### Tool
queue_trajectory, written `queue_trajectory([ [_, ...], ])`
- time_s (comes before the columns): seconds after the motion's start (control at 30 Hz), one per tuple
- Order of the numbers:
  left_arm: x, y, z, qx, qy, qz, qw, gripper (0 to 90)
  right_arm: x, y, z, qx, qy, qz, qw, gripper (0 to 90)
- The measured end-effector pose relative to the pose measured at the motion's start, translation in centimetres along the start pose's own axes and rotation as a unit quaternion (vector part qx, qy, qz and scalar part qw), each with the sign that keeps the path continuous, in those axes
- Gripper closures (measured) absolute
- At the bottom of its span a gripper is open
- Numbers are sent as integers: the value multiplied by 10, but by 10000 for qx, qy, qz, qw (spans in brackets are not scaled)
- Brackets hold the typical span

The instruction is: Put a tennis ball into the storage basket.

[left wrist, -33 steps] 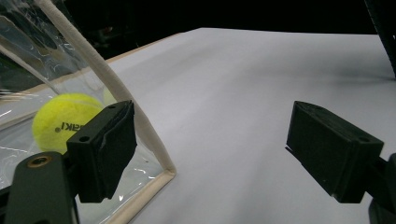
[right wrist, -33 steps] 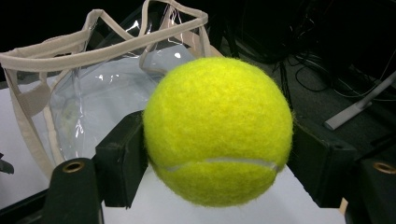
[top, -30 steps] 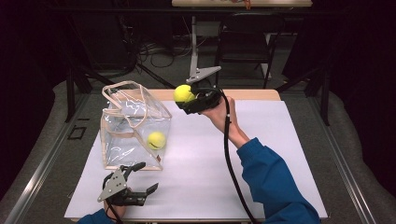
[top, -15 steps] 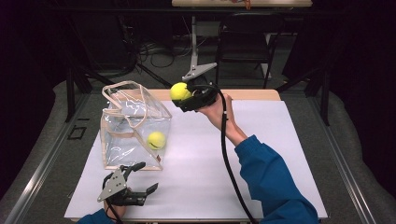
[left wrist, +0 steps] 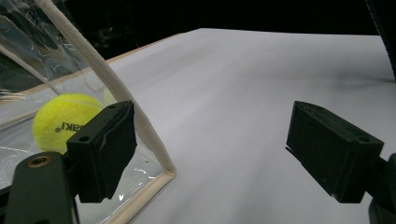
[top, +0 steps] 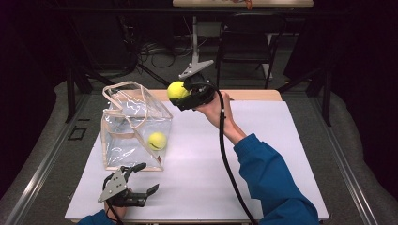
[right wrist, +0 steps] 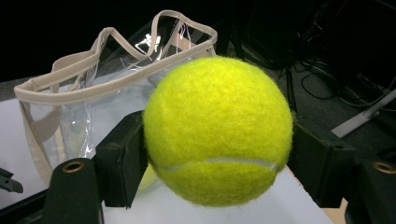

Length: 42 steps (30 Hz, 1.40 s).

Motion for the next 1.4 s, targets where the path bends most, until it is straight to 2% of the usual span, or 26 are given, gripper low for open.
queue_trajectory([
  [0.73, 1, 0, 0, 11, -8, 4, 10000, 158, -6, -2, 12, 55, 22, 83, 9999, 264],
  [1.4, 1, 0, 0, 11, -12, 1, 10000, 158, -12, -4, 26, 198, -83, 168, 9996, 264],
])
Point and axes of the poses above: each handheld gripper's, and its own axes: x roughly backward along the jaws, z roughly out of its top, y roughly to its right, the point moved 9 cm from there along -x, roughly forward along the jaws, and after that the axes turned 14 degrees about x, right-handed, at the moved point
